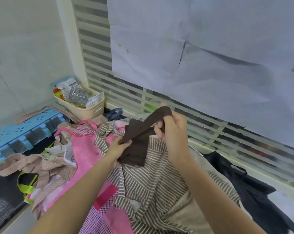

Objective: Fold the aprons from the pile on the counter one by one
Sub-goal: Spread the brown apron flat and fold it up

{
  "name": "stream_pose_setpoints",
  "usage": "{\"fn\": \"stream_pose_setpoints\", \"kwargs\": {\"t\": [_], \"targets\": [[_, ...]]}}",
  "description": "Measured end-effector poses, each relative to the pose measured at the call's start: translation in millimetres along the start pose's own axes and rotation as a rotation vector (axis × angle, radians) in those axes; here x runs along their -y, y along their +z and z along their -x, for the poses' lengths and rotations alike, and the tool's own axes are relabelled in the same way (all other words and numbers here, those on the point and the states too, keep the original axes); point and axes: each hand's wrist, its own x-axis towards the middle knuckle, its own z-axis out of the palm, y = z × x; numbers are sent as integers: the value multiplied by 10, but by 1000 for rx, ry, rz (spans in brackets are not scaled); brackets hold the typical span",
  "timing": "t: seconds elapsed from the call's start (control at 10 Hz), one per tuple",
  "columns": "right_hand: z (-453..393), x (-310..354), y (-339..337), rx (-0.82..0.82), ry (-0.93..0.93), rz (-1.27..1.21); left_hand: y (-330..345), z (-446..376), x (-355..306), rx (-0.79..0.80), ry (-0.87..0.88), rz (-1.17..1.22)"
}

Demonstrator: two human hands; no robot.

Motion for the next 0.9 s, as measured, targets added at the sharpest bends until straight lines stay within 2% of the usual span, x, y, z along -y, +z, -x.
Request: {"fn": "stream_pose_setpoints", "kwargs": {"t": [0.1,0.2,0.4,0.5,0.6,0.7,0.8,0.9], "targets": [[-157,-176,-305,-197,246,-203,-119,3,-286,-83,7,156],[-243,-449,-574,-255,381,-246,-238,39,-467,-55,25,183],[-309,-853,-826,-219,575,-367,-177,310,-826,190,51,240],[-310,-903,-843,-91,637,-395,-87,425,-1013,247,113,288],[-311,-929,-840,62,624,-277,-6,525,-1163,300,130,369],[-305,-932,-792,184,542,32,59,613,-1265,398,181,375],[-264,-834,-702,381,429,401,64,652,-1271,466,177,185],[-281,-681,-480,370,448,510,2,630,-1246,543,94,-172]]}}
